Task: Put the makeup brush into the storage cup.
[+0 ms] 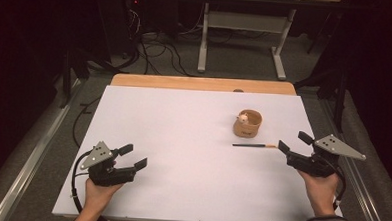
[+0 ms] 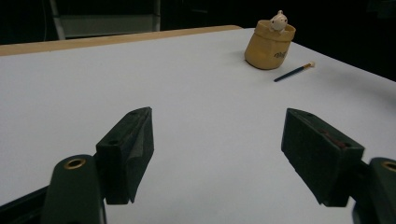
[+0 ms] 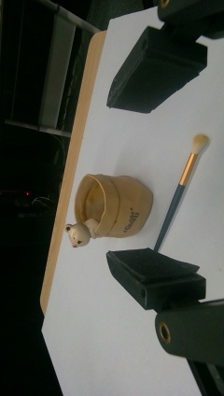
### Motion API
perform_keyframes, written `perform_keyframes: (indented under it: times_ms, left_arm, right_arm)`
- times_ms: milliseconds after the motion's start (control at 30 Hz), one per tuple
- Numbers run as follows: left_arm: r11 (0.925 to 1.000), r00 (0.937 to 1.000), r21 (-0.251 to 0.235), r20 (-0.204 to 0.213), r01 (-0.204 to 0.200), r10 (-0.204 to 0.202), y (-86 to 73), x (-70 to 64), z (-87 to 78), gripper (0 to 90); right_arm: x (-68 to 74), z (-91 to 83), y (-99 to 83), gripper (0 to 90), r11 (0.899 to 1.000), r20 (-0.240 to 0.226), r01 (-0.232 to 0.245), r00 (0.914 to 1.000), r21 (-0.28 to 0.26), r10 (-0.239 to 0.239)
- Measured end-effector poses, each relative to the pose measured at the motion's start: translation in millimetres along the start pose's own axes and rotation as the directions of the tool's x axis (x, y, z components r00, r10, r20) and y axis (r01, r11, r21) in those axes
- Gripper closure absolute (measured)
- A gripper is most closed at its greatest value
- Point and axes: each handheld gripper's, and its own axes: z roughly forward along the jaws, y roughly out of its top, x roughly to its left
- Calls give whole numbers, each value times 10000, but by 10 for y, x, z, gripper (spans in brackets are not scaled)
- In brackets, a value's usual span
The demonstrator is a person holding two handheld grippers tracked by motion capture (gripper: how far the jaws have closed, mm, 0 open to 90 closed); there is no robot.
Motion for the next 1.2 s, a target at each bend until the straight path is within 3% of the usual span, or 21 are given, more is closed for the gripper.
perform_keyframes:
  times_ms: [700, 1200]
  left_arm:
    - [10000, 10000, -19, -26, 12, -12, 0, 2, -2, 254]
    - [10000, 10000, -74, 9, 47, -47, 3, 3, -10, 251]
  right_arm:
    - [-140, 256, 212, 238, 9995, 268, -220, 9994, 220, 214]
    - [-157, 507, 316, 239, 9979, 147, -313, 9994, 570, 305]
